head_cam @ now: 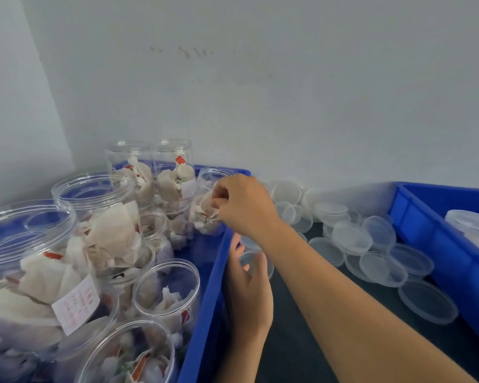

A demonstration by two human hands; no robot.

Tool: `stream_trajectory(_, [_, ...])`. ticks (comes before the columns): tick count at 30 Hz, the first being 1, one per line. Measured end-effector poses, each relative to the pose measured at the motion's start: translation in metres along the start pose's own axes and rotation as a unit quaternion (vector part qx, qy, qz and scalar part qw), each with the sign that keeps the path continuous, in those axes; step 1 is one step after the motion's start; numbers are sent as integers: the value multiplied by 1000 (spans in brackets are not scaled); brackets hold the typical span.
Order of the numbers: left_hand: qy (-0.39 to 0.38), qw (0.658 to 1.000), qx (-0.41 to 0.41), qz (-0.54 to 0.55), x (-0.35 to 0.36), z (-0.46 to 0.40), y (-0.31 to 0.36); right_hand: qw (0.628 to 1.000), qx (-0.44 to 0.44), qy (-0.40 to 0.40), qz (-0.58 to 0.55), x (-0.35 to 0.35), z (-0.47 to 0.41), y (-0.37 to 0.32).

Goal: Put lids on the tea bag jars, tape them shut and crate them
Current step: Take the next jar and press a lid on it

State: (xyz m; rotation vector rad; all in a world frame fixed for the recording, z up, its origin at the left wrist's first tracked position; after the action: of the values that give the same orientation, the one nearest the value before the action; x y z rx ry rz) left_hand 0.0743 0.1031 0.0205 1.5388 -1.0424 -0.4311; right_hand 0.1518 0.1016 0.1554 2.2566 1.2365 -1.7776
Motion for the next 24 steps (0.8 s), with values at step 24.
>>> stream_trajectory(24, [-107,976,83,-168,18,11,-8,982,-63,70,-161,-35,160,124])
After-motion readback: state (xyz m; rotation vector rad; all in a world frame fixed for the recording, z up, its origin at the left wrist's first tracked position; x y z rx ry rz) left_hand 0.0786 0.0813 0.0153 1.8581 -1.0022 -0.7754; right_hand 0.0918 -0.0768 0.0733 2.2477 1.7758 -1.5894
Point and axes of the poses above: each hand's wrist, its own z-axis away from the middle knuckle, its own x-axis out of the palm, y = z × x, the point moved 5 cm from there along -z, towards the middle knuckle, and after that the axes turned 1 degree about -x, right-handed, at the moved point
